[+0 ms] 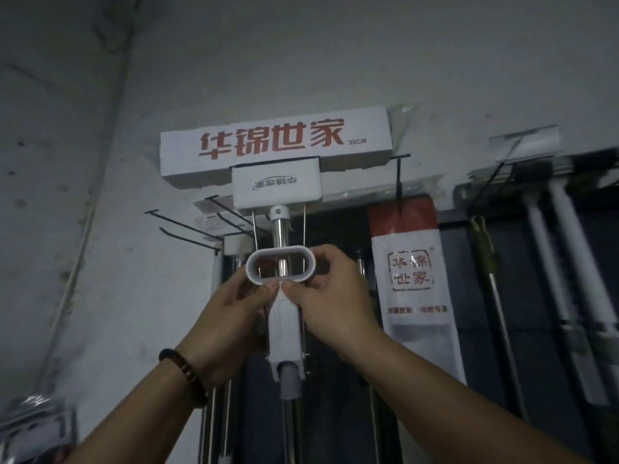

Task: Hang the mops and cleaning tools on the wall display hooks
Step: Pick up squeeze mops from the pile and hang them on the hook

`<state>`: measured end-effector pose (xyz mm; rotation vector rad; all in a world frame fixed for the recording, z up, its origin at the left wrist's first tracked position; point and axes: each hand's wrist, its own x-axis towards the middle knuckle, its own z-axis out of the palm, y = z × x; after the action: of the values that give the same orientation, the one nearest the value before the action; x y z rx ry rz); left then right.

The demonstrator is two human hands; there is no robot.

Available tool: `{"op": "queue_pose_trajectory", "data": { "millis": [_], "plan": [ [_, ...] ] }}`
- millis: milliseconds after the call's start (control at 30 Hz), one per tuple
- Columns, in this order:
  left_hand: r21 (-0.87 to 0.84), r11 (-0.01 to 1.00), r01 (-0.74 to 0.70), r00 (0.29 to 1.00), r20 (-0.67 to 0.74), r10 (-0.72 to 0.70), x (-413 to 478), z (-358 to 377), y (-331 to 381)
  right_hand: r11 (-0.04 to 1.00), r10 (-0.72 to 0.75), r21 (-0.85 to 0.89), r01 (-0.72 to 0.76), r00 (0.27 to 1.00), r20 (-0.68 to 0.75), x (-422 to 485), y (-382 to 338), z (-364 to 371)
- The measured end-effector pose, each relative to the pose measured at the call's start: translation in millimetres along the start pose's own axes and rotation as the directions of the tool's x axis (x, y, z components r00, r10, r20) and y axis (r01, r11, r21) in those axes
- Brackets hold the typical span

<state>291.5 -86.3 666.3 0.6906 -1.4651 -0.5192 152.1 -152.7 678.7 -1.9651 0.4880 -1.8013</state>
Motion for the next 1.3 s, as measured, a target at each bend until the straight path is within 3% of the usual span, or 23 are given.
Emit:
{"op": "queue_pose_trajectory", "data": {
  "millis": [533,733,900,1300],
  "plan": [
    [-0.040,0.996,-0.081,0.994,0.075,0.083,31.5,-42.6,-4.3,0.993,-0.072,-0.097,0.067,0.996,-0.045,17.4,-14.5,31.2],
    [-0.107,0.993,-0.040,0.990,0.130,0.054,72.7,-20.5,-9.8,0.978,-0.090,-0.198,0.070,0.992,-0.089,45.8,-13.4,4.6],
    [-0.113,0.989,-0.092,0.991,0.088,0.102,111.7,5.2,-22.1,0.974,-0.093,-0.219,0.060,0.985,-0.143,66.9,-5.3,-19.0],
    [-0.178,0.982,-0.063,0.992,0.095,0.081,158.6,52.6,-64.2,0.958,-0.086,-0.286,0.014,0.966,-0.242,85.2,39.0,-54.4]
  ]
}}
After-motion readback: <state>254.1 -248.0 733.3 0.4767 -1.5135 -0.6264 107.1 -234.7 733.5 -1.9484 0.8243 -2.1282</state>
